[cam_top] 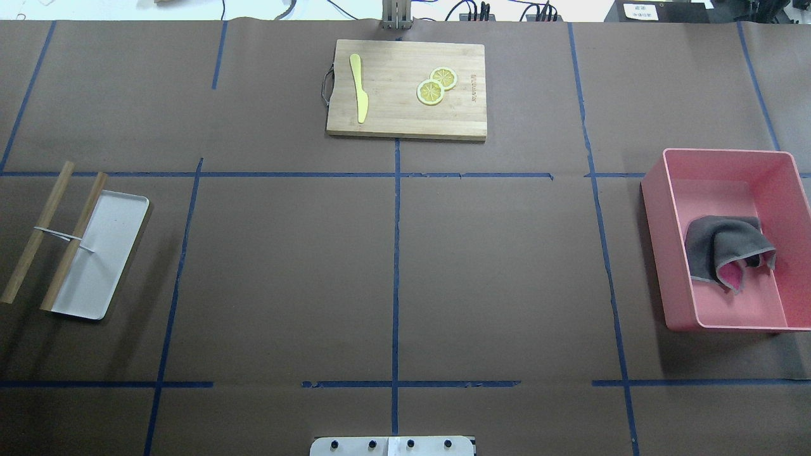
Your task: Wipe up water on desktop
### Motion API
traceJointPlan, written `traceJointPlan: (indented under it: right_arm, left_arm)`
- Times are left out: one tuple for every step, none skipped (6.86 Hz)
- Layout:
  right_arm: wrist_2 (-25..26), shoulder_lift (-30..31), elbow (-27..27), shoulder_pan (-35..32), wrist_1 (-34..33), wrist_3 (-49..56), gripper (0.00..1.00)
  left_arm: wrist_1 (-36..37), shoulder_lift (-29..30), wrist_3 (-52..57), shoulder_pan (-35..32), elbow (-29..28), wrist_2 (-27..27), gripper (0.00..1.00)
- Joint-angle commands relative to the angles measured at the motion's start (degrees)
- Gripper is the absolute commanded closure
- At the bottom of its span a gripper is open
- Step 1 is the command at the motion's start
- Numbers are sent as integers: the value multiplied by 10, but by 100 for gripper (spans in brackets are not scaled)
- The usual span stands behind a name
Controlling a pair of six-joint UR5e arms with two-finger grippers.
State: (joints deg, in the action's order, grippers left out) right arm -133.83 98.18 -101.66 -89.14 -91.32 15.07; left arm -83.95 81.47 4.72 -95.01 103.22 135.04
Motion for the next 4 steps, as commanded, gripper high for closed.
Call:
traceJointPlan:
  right_arm:
    - [-2,-3,1,0,0,-2,0]
    - [-3,-4,1,0,0,-2,0]
    - [-5,-4,1,0,0,-2,0]
    - [-4,-4,2,0,0,-1,0]
  left_arm:
    - [0,0,0,0,1,1,0]
    - [0,0,0,0,7,0,0]
    - [0,0,0,0,7,1,0]
    - [0,0,0,0,8,1,0]
